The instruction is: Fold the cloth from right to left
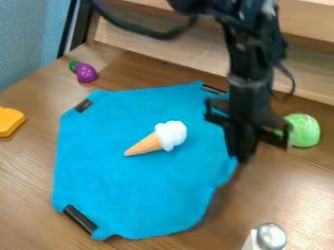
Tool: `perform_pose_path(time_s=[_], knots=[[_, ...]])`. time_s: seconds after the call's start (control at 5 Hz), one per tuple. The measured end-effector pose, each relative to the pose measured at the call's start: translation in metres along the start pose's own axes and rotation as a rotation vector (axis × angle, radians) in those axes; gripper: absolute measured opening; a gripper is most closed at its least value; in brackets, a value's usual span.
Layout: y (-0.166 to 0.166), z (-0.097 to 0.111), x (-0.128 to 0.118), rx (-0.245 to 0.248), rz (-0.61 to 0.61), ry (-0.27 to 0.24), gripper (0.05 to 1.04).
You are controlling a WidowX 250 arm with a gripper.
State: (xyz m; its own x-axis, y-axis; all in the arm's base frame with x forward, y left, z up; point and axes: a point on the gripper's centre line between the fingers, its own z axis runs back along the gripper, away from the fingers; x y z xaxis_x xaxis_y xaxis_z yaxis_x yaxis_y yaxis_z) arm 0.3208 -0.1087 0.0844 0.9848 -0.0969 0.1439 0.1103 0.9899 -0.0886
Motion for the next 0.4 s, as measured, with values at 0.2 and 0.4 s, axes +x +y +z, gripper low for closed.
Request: perform_pose_path(time_s=[0.2, 0.4], knots=[[0.019, 0.022, -0.004, -0.016, 0.013, 0.009, 0.063], [0.047, 0.041, -0.006, -0.031, 0.053, 0.011, 0.063]])
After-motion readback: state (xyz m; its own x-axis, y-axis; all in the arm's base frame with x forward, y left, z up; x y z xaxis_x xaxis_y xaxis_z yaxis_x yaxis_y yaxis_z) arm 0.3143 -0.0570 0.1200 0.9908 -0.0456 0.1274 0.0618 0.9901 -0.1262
